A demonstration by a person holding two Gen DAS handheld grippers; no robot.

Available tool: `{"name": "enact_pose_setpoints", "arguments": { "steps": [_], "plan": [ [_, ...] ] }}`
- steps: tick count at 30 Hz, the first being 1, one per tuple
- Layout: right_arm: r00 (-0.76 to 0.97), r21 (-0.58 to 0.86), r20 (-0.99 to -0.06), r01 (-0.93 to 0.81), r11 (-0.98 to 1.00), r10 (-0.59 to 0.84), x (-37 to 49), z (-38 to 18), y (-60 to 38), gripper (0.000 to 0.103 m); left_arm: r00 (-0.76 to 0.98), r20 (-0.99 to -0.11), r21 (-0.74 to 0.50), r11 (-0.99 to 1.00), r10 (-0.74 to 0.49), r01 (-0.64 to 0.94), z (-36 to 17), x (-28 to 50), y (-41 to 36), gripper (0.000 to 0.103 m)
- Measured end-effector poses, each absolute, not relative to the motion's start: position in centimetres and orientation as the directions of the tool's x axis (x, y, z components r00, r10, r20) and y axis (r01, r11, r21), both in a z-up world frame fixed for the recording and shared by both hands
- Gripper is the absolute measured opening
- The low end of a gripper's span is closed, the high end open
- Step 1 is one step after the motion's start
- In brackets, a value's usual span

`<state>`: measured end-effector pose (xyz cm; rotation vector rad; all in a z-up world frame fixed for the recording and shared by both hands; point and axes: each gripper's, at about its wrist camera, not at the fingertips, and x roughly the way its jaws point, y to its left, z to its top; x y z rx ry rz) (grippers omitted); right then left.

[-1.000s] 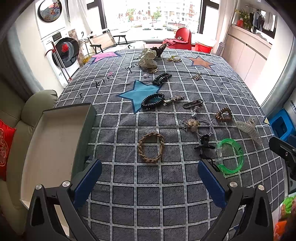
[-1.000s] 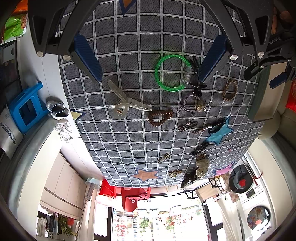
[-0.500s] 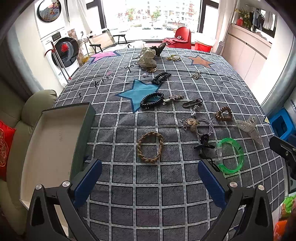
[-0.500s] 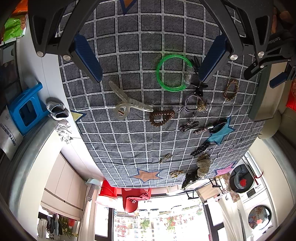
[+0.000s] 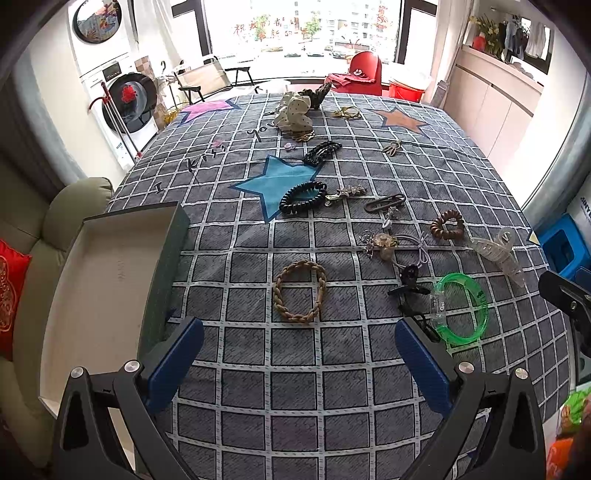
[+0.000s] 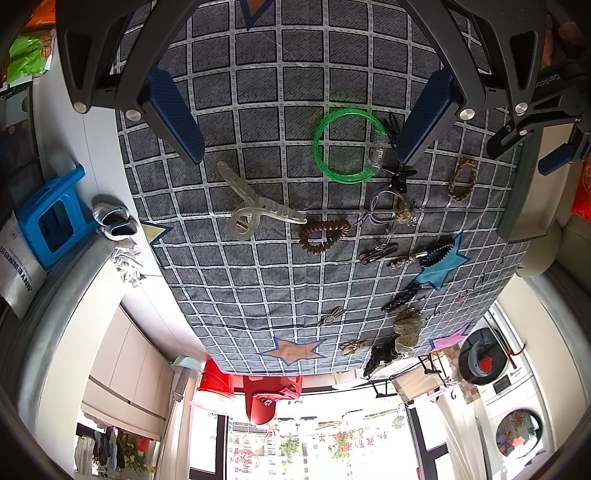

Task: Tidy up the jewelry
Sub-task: 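Grasp the braided tan bracelet with the left tool while the right tool grasps the clear hair claw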

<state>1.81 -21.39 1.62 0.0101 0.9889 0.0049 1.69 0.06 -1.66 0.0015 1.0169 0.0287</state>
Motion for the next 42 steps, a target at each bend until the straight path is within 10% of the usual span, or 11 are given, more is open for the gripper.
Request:
{"name": "enact_pose_setpoints", "arguments": {
  "steps": [34, 42],
  "plan": [
    [0.450, -0.028, -0.893, -0.025, 0.999, -0.014, 9.6, -7.3, -26.7, 0.103, 0.460, -0.887, -0.018, 0.999, -0.037, 0.045, -9.4, 8.2, 1.2, 0.103],
    [0.452, -0.049, -0.891, -0.039, 0.998, -0.026, 10.0, -8.1, -25.9, 0.089, 0.490, -0.869, -0.018, 0.994, -0.070, 0.109, -8.6, 7.7, -0.4, 0.076]
  ]
}}
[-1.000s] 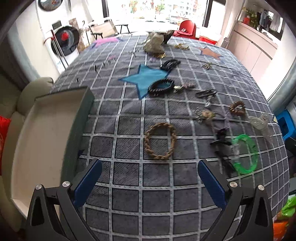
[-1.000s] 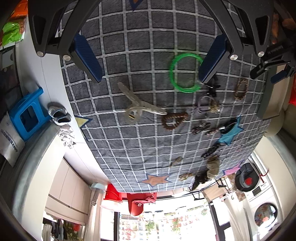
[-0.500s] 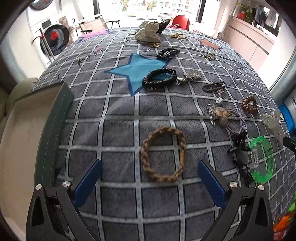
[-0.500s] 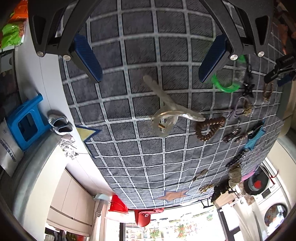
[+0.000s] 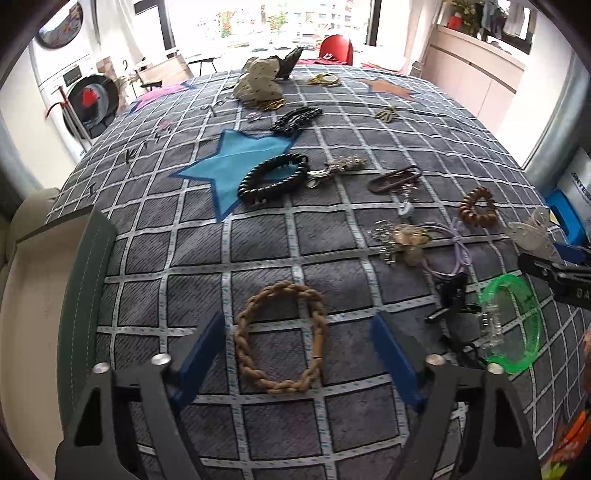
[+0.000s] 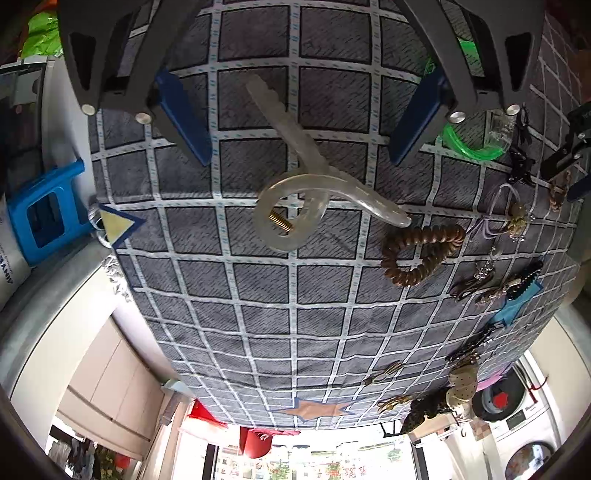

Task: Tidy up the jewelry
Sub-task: 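Grasp the braided tan bracelet with the left tool while the right tool grasps the clear hair claw, then carry the bracelet and hair claw to the white tray with both tools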

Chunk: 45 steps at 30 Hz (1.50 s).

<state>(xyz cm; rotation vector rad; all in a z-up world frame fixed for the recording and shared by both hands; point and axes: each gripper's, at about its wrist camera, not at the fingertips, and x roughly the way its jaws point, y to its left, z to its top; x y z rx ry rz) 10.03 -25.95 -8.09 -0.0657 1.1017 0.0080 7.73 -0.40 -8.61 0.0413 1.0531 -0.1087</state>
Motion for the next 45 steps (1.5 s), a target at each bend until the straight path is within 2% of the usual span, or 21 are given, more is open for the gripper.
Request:
{"name": "enact_pose_setpoints", "arguments": {
  "steps": [1, 2, 3, 4, 5, 6, 7, 9, 16, 30, 37, 45],
  "plan": [
    [0.458, -0.049, -0.888, -0.042, 0.998, -0.025, 9.9, -7.9, -25.9, 0.086, 0.494, -0.867, -0.018, 0.993, -0.074, 0.117, -8.5, 7.7, -0.6, 0.066],
    [0.463, -0.050, -0.886, -0.046, 0.998, -0.023, 9.9, -7.8, -25.9, 0.078, 0.496, -0.865, -0.019, 0.992, -0.079, 0.124, -8.4, 7.6, -0.8, 0.056],
    [0.467, -0.050, -0.884, -0.050, 0.997, -0.021, 9.8, -7.7, -25.8, 0.068, 0.498, -0.863, -0.023, 0.991, -0.087, 0.132, -8.3, 7.5, -1.0, 0.050],
    [0.472, -0.050, -0.881, -0.054, 0.997, -0.019, 9.7, -7.5, -25.7, 0.062, 0.499, -0.862, -0.022, 0.990, -0.089, 0.137, -8.2, 7.5, -1.2, 0.037],
    [0.474, -0.048, -0.881, -0.056, 0.997, -0.016, 9.6, -7.4, -25.7, 0.048, 0.499, -0.862, -0.022, 0.989, -0.093, 0.146, -8.1, 7.5, -1.4, 0.028],
    [0.475, -0.047, -0.880, -0.057, 0.997, -0.015, 9.5, -7.3, -25.6, 0.036, 0.498, -0.861, -0.024, 0.988, -0.098, 0.152, -8.1, 7.4, -1.6, 0.024],
    [0.474, -0.044, -0.880, -0.059, 0.997, -0.011, 9.5, -7.3, -25.6, 0.030, 0.498, -0.861, -0.025, 0.988, -0.100, 0.155, -8.1, 7.4, -1.6, 0.015],
    [0.475, -0.042, -0.880, -0.053, 0.998, -0.012, 9.2, -7.2, -25.6, 0.012, 0.494, -0.863, -0.032, 0.987, -0.107, 0.158, -8.0, 7.3, -1.6, 0.015],
    [0.504, 0.005, -0.864, -0.016, 1.000, 0.012, 7.9, -5.8, -26.7, 0.010, 0.490, -0.854, -0.122, 0.983, -0.174, 0.136, -6.9, 6.1, -0.3, 0.015],
    [0.586, 0.073, -0.803, -0.086, 0.994, 0.110, 4.9, 0.3, -23.1, 0.010, 0.588, -0.791, -0.141, 0.985, -0.170, 0.096, -1.7, 2.9, 3.0, 0.015],
    [0.588, 0.071, -0.787, -0.216, 0.974, 0.188, 5.0, 2.6, -16.4, 0.010, 0.630, -0.769, -0.146, 0.989, -0.104, -0.015, 0.3, 1.4, 8.7, 0.015],
    [0.533, 0.081, -0.786, -0.413, 0.907, 0.313, 6.1, 3.5, -5.2, 0.010, 0.643, -0.765, -0.105, 0.979, 0.032, -0.174, 0.5, 0.9, 17.1, 0.015]
  ]
}}
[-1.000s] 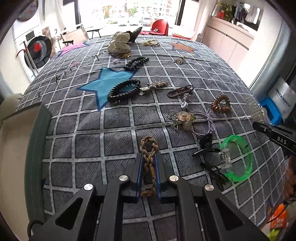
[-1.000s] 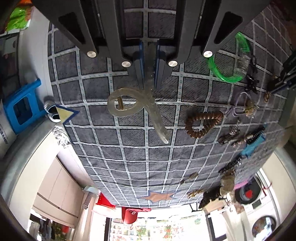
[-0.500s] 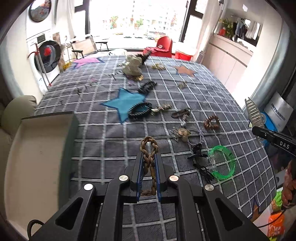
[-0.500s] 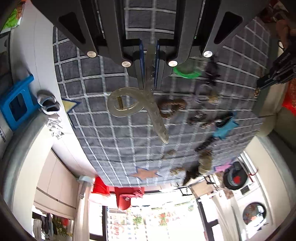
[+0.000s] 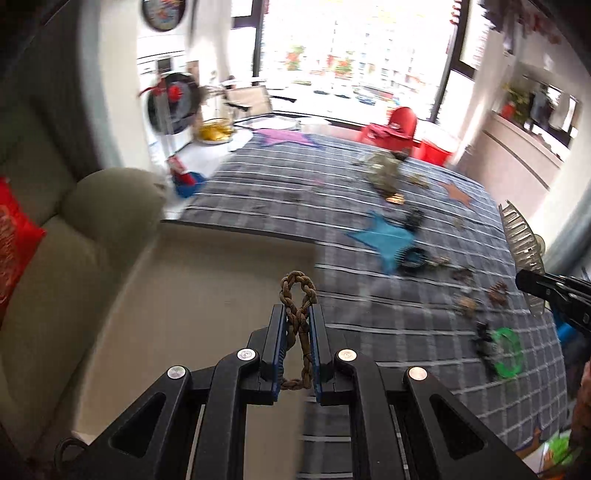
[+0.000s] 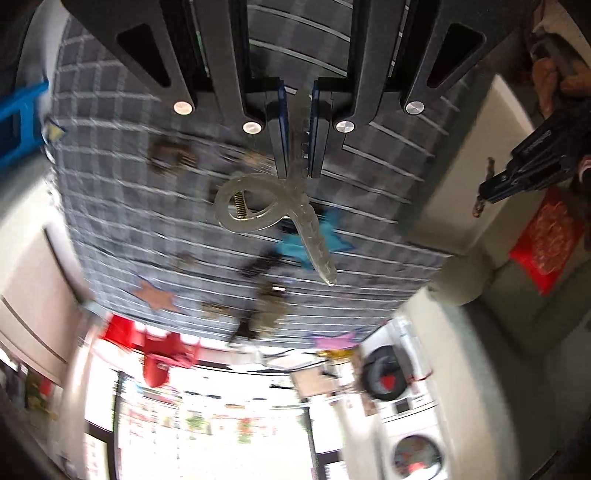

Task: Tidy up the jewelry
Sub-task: 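Carry the bracelet and hair claw to the white tray with both tools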

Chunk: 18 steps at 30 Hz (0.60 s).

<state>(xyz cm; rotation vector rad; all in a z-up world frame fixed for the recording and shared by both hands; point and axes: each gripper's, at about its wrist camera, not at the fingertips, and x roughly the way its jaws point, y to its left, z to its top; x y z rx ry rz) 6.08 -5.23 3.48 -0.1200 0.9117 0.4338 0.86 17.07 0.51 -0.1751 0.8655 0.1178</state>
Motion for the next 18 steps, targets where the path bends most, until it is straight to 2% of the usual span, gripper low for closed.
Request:
{"name": "enact_pose_setpoints", "arguments": {
  "steps": [8, 18],
  "plan": [
    [0.415, 0.114, -0.818, -0.562, 0.819, 0.398, 8.0, 1.5, 5.9, 0.010, 0.591, -0.798, -0.065, 0.957, 0.120, -0.283, -1.9, 2.0, 23.1, 0.015],
    [0.262, 0.133, -0.890, -0.634, 0.762, 0.373, 11.0, -4.0, 15.4, 0.010, 0.489, -0.862, -0.040, 0.943, 0.134, -0.330, -7.0, 3.9, 25.8, 0.015]
  ]
}}
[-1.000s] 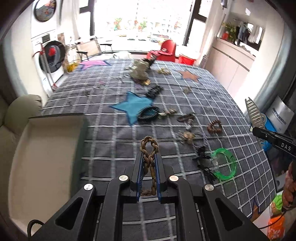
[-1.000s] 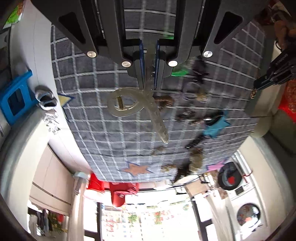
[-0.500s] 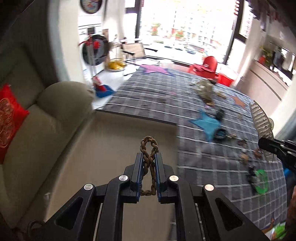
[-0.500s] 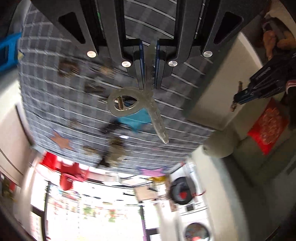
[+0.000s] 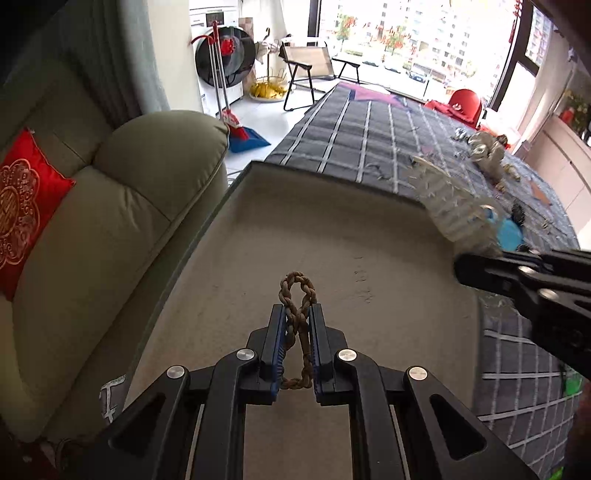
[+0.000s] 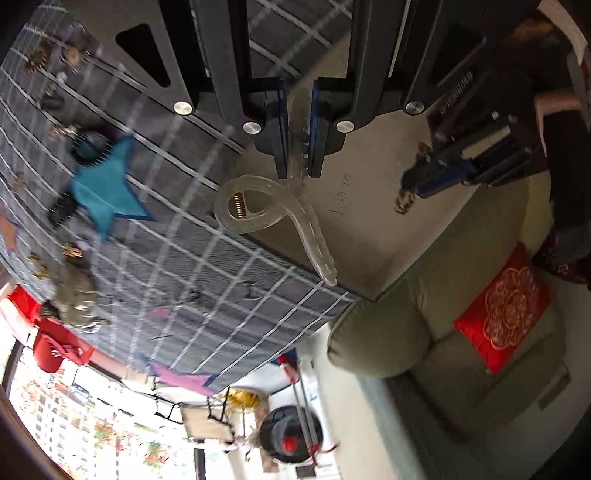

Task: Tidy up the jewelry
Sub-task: 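Carry the bracelet and hair claw to the white tray with both tools, then open the left tool over the tray while the right tool releases the hair claw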

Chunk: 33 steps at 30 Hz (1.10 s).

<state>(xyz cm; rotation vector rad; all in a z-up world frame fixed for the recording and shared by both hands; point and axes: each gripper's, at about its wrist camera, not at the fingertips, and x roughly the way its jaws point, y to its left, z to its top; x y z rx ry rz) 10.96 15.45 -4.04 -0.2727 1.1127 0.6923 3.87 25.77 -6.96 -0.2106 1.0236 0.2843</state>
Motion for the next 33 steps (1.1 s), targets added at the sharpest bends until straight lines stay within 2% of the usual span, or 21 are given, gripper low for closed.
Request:
{"name": "enact_pose_setpoints", "arguments": {
  "steps": [7, 9, 10, 11, 13, 14, 16, 17, 18, 20, 24, 33],
  "plan": [
    [0.184, 0.162, -0.922, -0.615, 0.772, 0.340, 12.8, -7.4, 17.5, 0.010, 0.452, -0.881, -0.029, 0.938, 0.139, -0.345, -8.4, 4.5, 26.2, 0.017],
    [0.175, 0.162, -0.927, -0.610, 0.776, 0.332, 13.3, -8.2, 17.7, 0.011, 0.446, -0.881, -0.008, 0.936, 0.160, -0.352, -8.4, 4.6, 26.3, 0.040],
    [0.171, 0.162, -0.929, -0.609, 0.777, 0.329, 13.5, -8.5, 17.9, 0.012, 0.441, -0.881, 0.001, 0.933, 0.172, -0.360, -8.4, 4.6, 26.3, 0.076],
    [0.167, 0.166, -0.930, -0.607, 0.777, 0.329, 13.6, -8.7, 17.9, 0.013, 0.447, -0.875, 0.007, 0.928, 0.187, -0.373, -8.3, 4.5, 26.4, 0.092],
    [0.157, 0.184, -0.927, -0.604, 0.775, 0.342, 13.7, -8.7, 17.9, 0.014, 0.470, -0.860, 0.007, 0.924, 0.200, -0.381, -7.8, 4.1, 26.4, 0.092],
    [0.149, 0.196, -0.925, -0.602, 0.775, 0.349, 13.8, -8.7, 17.9, 0.020, 0.468, -0.861, 0.006, 0.925, 0.198, -0.380, -7.8, 4.1, 26.4, 0.092],
    [0.145, 0.206, -0.924, -0.590, 0.781, 0.354, 14.0, -8.5, 17.7, 0.042, 0.462, -0.862, 0.015, 0.923, 0.206, -0.385, -7.6, 4.1, 26.5, 0.092],
    [0.155, 0.209, -0.920, -0.584, 0.785, 0.360, 14.1, -8.2, 17.5, 0.058, 0.462, -0.862, 0.019, 0.922, 0.211, -0.387, -7.6, 4.1, 26.5, 0.092],
    [0.165, 0.217, -0.912, -0.581, 0.784, 0.375, 14.1, -7.6, 17.2, 0.063, 0.461, -0.861, 0.021, 0.920, 0.215, -0.390, -7.5, 4.1, 26.5, 0.092],
    [0.175, 0.241, -0.897, -0.577, 0.781, 0.406, 14.0, -6.5, 16.4, 0.064, 0.460, -0.861, 0.018, 0.917, 0.217, -0.398, -7.3, 3.9, 26.6, 0.092],
    [0.217, 0.255, -0.874, -0.556, 0.791, 0.434, 13.7, -4.5, 14.6, 0.072, 0.460, -0.860, 0.016, 0.913, 0.221, -0.409, -6.9, 3.7, 26.4, 0.092],
    [0.236, 0.291, -0.859, -0.504, 0.813, 0.454, 12.9, -2.9, 11.1, 0.073, 0.474, -0.850, 0.012, 0.907, 0.231, -0.421, -6.3, 2.9, 26.2, 0.092]
  ]
}}
